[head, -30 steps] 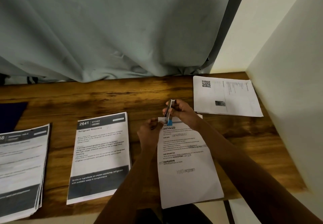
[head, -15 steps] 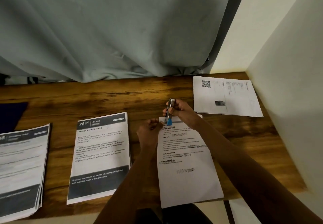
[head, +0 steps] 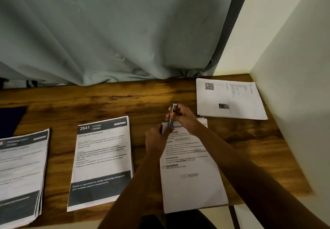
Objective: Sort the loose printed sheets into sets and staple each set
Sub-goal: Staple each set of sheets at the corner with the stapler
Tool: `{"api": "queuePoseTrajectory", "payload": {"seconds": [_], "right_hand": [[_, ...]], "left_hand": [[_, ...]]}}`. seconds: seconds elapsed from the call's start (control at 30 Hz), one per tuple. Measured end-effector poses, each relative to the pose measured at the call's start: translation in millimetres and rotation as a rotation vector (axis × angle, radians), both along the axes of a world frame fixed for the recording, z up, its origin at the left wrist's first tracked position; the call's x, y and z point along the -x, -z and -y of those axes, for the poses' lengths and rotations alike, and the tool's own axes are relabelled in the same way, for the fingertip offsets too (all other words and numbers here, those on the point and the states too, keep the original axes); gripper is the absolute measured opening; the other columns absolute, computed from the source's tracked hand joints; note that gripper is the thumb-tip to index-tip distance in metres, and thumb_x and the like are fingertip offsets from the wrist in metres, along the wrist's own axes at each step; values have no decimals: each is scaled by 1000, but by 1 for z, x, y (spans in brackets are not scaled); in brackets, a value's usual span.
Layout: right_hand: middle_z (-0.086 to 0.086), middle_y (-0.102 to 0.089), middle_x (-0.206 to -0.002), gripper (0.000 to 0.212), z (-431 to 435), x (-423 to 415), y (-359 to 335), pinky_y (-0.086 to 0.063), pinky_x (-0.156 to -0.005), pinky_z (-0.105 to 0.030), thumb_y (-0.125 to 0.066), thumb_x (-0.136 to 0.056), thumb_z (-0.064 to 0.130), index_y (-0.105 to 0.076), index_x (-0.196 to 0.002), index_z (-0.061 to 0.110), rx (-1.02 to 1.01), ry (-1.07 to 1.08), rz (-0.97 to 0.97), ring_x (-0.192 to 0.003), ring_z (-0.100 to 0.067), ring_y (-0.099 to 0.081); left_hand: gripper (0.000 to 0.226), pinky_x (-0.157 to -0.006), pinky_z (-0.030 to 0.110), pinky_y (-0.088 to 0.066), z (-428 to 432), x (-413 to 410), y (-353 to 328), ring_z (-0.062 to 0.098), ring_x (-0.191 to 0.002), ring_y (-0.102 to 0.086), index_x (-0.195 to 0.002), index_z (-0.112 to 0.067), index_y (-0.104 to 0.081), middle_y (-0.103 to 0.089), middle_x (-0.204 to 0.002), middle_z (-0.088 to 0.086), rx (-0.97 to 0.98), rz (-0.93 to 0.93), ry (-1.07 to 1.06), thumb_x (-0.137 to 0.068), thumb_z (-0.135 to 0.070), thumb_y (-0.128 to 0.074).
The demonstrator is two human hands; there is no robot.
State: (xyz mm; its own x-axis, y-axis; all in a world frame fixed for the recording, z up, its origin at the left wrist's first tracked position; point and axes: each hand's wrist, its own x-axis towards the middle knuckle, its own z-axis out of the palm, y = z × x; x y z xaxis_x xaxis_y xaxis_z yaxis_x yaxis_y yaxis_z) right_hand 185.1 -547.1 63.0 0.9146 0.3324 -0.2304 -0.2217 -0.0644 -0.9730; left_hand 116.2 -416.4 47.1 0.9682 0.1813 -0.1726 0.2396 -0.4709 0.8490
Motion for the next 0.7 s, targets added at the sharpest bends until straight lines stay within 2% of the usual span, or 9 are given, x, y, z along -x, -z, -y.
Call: {"api": "queuePoseTrajectory", "payload": {"seconds": [0.07, 0.27, 0.4, 0.43, 0.5, 0.6, 0.7], "right_hand": [[-12, -66, -94, 20, -1, 0, 1, -55, -82, -32, -48, -92, -5, -52, -110, 2, -32, 27, -8, -91, -23, -66], [-14, -65, -106, 26, 3, -2, -3, -53, -89, -35, -48, -92, -3, -49, -118, 1, -49, -30, -33, -103, -26, -64], [-12, -64, -111, 31, 16, -1, -13, -50, -95, -39, -52, -92, 2, -50, -123, 3, -121, 42, 43, -108, -27, -62], [-9, -64, -109, 29, 21, -1, -17, -51, -93, -38, -55, -92, 6, -52, -121, 7, -45, 90, 100, -105, -25, -63], [-2, -63, -107, 33, 36, 0, -21, -52, -88, -30, -60, -91, 17, -54, -122, 12, 240, 188, 229, -98, -16, -63], [-6, -59, -106, 34, 71, 10, -9, -45, -79, -22, -61, -90, 26, -58, -121, 12, 750, 187, 389, -90, -15, -57], [-11, -59, -110, 31, 100, 30, 18, -49, -78, -27, -60, -90, 29, -58, -117, 14, 1044, 141, 335, -89, -18, -56]], "left_hand": [[18, -62, 24, -54, 1, -1, 2, 8, -70, -64, -89, -17, -64, -65, -81, -5, -24, 10, -7, -87, -35, -64], [28, -59, 14, -53, -9, -4, 10, -1, -72, -65, -104, -13, -62, -66, -86, -8, 197, -114, 18, -80, -23, -73], [32, -63, 19, -55, -15, -9, 18, 12, -86, -68, -110, -11, -59, -69, -104, 2, 179, -171, 49, -81, -14, -72], [29, -63, 19, -54, -16, -10, 20, 15, -90, -67, -110, -10, -60, -68, -107, 4, 170, -173, 24, -83, -14, -70], [23, -63, 20, -54, -19, -13, 24, 17, -90, -66, -106, -10, -61, -68, -109, 7, 162, -190, -36, -85, -15, -68], [17, -74, 34, -57, -22, -20, 27, 21, -90, -67, -101, -12, -62, -69, -109, 9, 169, -225, -111, -85, -17, -68], [19, -69, 28, -53, -25, -25, 27, 24, -94, -67, -104, -8, -63, -68, -109, 9, 123, -234, -156, -88, -19, -65]]}}
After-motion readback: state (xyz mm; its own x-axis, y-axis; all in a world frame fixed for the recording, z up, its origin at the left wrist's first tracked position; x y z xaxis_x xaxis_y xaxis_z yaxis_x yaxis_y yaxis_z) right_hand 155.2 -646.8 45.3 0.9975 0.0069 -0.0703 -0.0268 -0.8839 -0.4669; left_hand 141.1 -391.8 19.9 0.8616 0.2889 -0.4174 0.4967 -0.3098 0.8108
